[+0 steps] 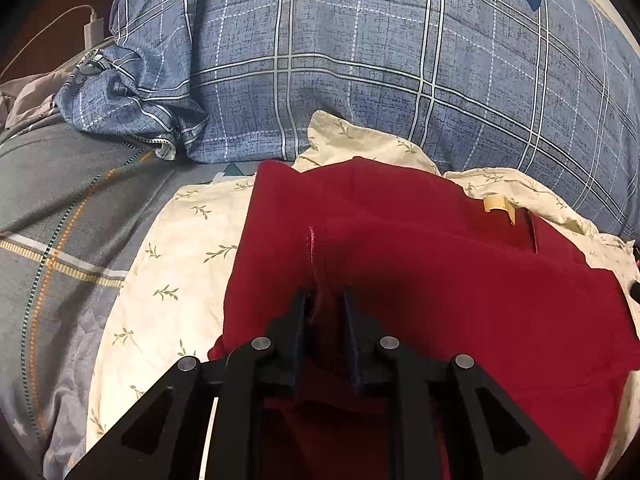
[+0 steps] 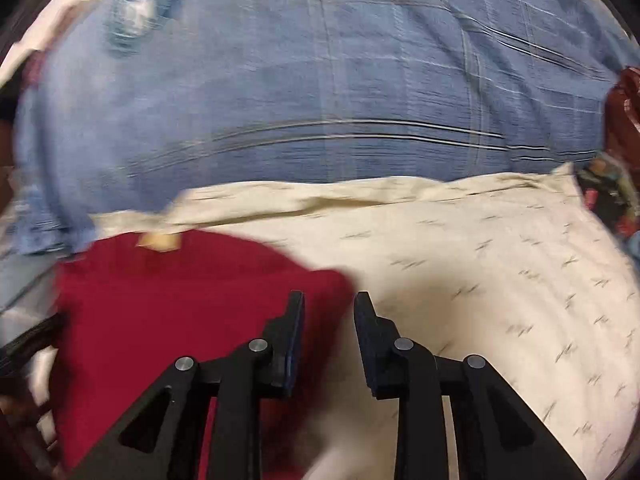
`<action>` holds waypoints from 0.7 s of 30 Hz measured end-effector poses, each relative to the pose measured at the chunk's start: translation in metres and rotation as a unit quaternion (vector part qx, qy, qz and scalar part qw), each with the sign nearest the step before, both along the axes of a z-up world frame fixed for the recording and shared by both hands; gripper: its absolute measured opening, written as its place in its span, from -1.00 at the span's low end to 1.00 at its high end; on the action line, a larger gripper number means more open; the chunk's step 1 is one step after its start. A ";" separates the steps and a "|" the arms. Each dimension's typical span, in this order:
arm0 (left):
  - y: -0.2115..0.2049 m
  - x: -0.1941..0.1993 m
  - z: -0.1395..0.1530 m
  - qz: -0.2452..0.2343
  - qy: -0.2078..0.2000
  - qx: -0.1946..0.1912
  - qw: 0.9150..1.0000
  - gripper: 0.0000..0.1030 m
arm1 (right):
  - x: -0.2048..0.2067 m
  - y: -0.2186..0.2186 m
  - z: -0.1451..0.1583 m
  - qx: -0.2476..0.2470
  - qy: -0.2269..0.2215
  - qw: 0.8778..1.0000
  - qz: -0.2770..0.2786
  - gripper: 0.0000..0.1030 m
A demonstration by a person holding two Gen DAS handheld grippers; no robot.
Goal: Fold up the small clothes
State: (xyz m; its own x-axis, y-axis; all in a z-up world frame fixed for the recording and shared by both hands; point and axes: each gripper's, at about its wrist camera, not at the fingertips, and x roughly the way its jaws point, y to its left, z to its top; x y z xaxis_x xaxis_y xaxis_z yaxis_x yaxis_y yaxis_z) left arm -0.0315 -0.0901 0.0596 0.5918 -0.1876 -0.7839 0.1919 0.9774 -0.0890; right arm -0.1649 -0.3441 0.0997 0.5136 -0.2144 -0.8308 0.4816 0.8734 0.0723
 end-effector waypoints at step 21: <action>0.087 -0.072 0.046 0.004 -0.045 -0.004 0.999 0.29 | -0.072 0.206 -0.023 0.234 0.005 0.926 0.296 0.11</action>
State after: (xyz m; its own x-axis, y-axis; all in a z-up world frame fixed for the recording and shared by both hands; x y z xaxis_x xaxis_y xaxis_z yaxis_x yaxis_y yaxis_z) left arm -0.1040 -0.0033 0.1052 0.6616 -0.1894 -0.7256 0.1926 0.9780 -0.0797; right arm -0.2373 -0.1384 0.0765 0.4184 0.4864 -0.7670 -0.0688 0.8590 0.5073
